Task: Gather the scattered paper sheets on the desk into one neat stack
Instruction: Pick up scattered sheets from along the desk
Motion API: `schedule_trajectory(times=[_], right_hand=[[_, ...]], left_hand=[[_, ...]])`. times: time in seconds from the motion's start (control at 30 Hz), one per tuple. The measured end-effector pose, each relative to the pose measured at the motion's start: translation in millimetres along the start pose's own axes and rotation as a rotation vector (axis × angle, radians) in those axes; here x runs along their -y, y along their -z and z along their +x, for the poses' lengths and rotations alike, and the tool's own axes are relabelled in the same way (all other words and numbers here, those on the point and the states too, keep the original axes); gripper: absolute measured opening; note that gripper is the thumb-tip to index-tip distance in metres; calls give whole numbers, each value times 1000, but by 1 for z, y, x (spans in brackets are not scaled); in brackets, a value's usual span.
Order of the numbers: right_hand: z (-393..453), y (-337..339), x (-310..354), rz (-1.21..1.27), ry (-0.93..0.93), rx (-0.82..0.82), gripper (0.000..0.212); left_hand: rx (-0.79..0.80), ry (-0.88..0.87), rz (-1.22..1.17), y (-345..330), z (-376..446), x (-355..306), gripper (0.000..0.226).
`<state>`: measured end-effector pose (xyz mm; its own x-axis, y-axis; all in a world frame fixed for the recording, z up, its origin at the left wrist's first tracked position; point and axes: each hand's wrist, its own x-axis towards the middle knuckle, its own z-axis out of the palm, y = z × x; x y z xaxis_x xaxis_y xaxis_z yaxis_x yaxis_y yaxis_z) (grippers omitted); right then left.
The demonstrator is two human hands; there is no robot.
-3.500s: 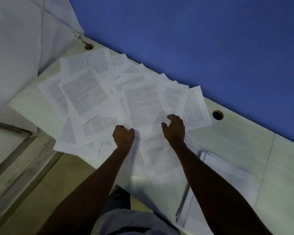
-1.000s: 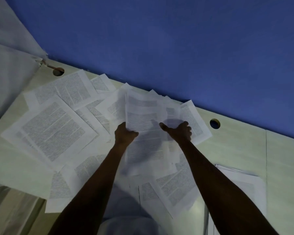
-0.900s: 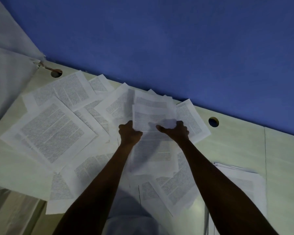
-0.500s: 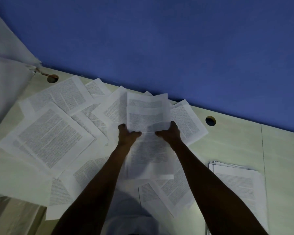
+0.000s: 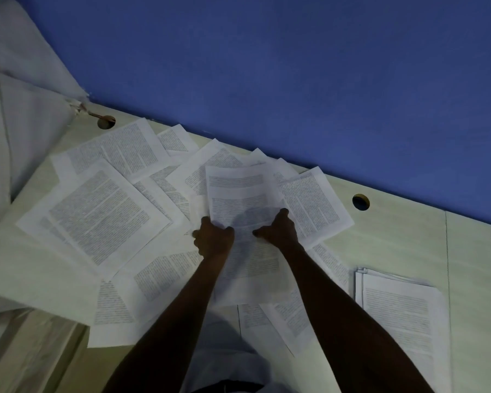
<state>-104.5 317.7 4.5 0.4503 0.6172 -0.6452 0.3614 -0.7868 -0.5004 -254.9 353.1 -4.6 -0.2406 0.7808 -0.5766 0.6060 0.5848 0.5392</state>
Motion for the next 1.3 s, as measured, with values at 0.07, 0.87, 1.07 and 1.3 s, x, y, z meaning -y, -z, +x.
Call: schedule_trajectory(times=[0.07, 0.87, 1.07, 1.3], right_hand=[[1, 4, -4, 107, 25, 48, 83], [-98, -21, -86, 1208, -24, 252, 48], [-105, -13, -118, 1018, -168, -40, 30], [-112, 27, -156, 884, 3, 236, 68]], left_hand=[[61, -128, 4, 7, 5, 7, 33], [344, 110, -872, 24, -36, 28, 47], [588, 252, -882, 59, -9, 65, 55], [838, 154, -570, 162, 20, 22, 26]])
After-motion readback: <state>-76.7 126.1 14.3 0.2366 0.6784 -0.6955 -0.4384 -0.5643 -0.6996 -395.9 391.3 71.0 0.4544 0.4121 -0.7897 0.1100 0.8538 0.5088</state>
